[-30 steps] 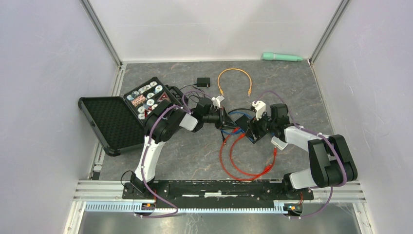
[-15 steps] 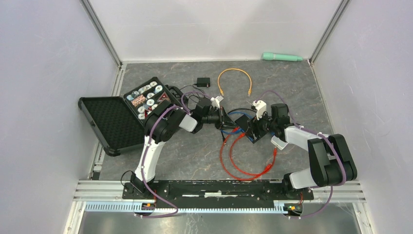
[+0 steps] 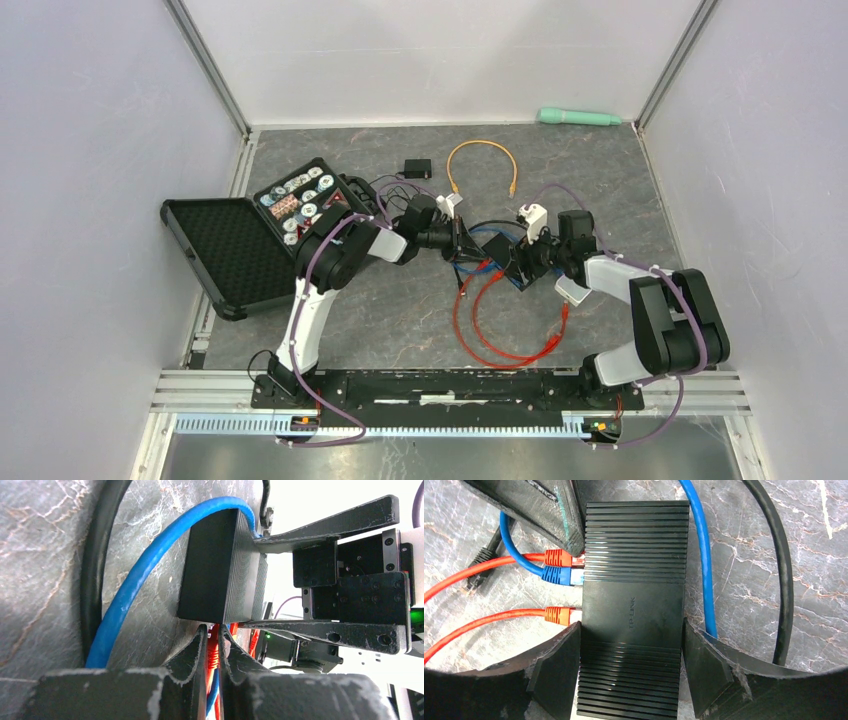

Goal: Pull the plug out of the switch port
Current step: Pull the connector from the switch port.

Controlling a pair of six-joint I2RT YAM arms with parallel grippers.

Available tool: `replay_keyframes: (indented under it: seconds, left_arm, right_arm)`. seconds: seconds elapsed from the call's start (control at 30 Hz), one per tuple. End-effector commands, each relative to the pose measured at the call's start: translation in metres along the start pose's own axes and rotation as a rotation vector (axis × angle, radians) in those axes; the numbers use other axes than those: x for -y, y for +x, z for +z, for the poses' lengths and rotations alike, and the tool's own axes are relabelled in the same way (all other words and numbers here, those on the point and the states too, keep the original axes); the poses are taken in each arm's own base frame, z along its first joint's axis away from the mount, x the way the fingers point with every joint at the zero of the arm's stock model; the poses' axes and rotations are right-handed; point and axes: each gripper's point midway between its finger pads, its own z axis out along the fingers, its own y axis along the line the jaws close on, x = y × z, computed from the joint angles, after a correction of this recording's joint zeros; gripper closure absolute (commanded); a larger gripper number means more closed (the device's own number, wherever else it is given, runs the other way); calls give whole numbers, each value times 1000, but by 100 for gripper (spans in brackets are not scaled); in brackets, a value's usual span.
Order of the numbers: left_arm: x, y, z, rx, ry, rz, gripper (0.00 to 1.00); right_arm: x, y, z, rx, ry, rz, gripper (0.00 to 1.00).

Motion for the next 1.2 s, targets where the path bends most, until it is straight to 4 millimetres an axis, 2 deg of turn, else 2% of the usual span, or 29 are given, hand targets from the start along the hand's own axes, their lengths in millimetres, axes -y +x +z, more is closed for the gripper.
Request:
replay_keyframes:
  seconds: [0.0,0.13,0.27,0.47,0.63,0.77,0.93,1.17]
  left_arm:
    - [11,30,8,-65,31,19,98]
    - [16,42,12,-55,61,8,98]
    - [17,46,13,-48,71,-6,98]
    - [19,45,8,-82,60,1,98]
    - [8,35,-1,-89,16,13,98]
    - [7,31,-3,-66,10,13,98]
    - [23,26,0,-11,68,-15,98]
    - [27,45,10,-38,76,-23,98]
  right_arm:
    - [15,-4,7,27,62,122,91]
    - [13,-6,7,52,68,166,92]
    - [14,-8,4,68,85,165,92]
    - [20,-16,-4,65,103,16,92]
    - [29,-18,-11,51,131,-85,92]
    - [25,-19,-9,74,126,-11,92]
    - [21,-20,-3,110,118,140,92]
    - [23,-26,-2,147,134,186,93]
